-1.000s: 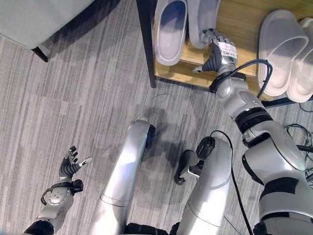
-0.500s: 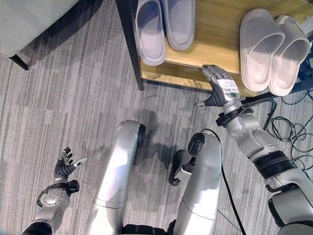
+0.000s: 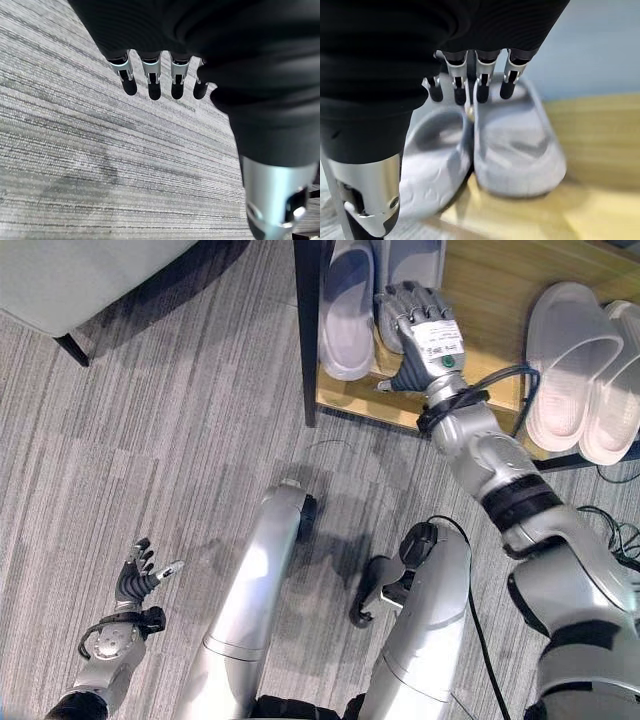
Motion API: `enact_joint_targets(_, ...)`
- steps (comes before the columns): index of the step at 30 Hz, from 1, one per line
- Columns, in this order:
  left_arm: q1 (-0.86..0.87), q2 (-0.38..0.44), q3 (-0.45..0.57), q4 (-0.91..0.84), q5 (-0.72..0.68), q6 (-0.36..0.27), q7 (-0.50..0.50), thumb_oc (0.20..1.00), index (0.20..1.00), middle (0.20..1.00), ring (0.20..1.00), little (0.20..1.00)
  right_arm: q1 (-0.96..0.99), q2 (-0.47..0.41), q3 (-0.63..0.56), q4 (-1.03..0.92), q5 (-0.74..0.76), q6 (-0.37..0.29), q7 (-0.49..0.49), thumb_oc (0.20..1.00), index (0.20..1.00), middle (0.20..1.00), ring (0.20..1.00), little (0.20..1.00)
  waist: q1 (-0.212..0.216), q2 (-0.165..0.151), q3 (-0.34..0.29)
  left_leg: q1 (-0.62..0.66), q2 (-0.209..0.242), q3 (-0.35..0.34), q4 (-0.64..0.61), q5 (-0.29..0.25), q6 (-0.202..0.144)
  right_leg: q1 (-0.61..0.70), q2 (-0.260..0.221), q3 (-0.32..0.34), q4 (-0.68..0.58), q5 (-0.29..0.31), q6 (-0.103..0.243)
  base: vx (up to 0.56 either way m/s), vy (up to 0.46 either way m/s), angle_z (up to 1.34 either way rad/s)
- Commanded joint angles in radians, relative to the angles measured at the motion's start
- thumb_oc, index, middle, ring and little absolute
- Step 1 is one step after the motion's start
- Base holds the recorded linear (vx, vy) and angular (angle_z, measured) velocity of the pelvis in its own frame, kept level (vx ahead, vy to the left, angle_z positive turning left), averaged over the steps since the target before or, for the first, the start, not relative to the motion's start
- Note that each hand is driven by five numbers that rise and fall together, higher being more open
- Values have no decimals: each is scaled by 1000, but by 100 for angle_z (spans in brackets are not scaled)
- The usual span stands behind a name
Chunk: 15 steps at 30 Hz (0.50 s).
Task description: Arrange the slippers neatly on the shoe rack.
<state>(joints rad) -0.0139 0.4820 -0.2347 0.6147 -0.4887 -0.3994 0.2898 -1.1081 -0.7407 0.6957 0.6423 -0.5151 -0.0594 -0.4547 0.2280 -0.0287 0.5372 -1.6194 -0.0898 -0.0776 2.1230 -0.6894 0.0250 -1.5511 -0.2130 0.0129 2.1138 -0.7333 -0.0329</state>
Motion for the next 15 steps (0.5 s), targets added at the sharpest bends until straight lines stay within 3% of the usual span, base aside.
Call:
enact_joint_targets(1, 34, 10, -22, 22, -2, -31, 22, 1000, 1000, 1000, 1000, 1000, -23, -63, 0, -52, 38, 1, 5, 1000, 1000, 1000, 1000, 1000, 12, 11, -17, 49, -48, -123, 43, -116, -18, 74, -58, 137, 64, 71, -62, 0, 0, 0)
enact_joint_targets(15, 45, -17, 12, 42, -2, -19, 12, 1000, 1000, 1000, 1000, 1000, 227, -91, -112, -223, 86, -47, 84, 1000, 1000, 1000, 1000, 1000, -12, -10, -17, 49, -47, -119, 53, -120, -22, 70, -50, 143, 79, 68, -66, 0, 0, 0)
